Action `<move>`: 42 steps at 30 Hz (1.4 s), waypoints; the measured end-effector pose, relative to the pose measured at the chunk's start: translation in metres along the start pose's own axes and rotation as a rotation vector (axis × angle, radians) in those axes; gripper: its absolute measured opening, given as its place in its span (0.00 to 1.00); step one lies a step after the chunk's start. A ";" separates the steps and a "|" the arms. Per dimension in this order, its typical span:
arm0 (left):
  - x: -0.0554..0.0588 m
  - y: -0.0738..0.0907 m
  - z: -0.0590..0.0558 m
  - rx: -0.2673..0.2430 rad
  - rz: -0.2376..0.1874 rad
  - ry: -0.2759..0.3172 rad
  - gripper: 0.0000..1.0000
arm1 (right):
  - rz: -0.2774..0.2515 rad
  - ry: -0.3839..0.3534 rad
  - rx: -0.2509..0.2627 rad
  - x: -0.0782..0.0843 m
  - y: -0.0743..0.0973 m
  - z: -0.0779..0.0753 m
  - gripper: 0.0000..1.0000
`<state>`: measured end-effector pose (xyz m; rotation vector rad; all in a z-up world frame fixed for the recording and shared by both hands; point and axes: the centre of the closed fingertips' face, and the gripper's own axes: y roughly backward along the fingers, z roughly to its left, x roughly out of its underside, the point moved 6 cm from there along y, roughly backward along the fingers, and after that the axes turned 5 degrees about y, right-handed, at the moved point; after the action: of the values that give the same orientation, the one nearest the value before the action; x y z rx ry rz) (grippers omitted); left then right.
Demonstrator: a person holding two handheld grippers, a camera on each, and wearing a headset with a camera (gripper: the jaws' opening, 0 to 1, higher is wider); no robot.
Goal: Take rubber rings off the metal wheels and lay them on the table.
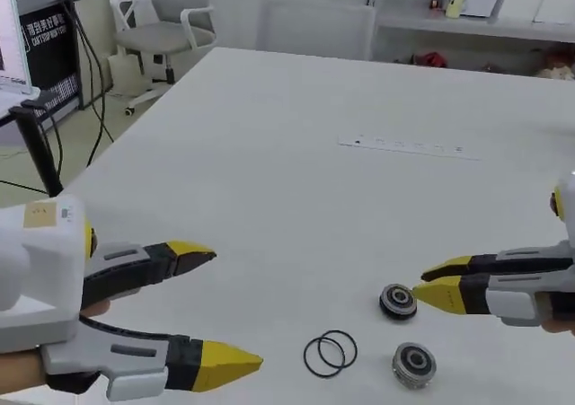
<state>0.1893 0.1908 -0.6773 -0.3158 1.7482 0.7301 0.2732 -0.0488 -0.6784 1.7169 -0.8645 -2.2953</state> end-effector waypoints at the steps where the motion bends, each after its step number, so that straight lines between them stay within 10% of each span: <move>1: -0.003 -0.002 -0.001 -0.001 0.000 -0.004 0.77 | -0.004 -0.003 -0.001 0.000 0.003 -0.002 0.16; 42: -0.047 -0.059 -0.015 0.035 0.034 -0.078 0.75 | -0.058 -0.150 0.004 0.052 0.033 -0.036 0.16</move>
<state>0.2246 0.1285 -0.6494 -0.2316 1.6943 0.7266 0.2815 -0.1119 -0.7109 1.6081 -0.8570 -2.4885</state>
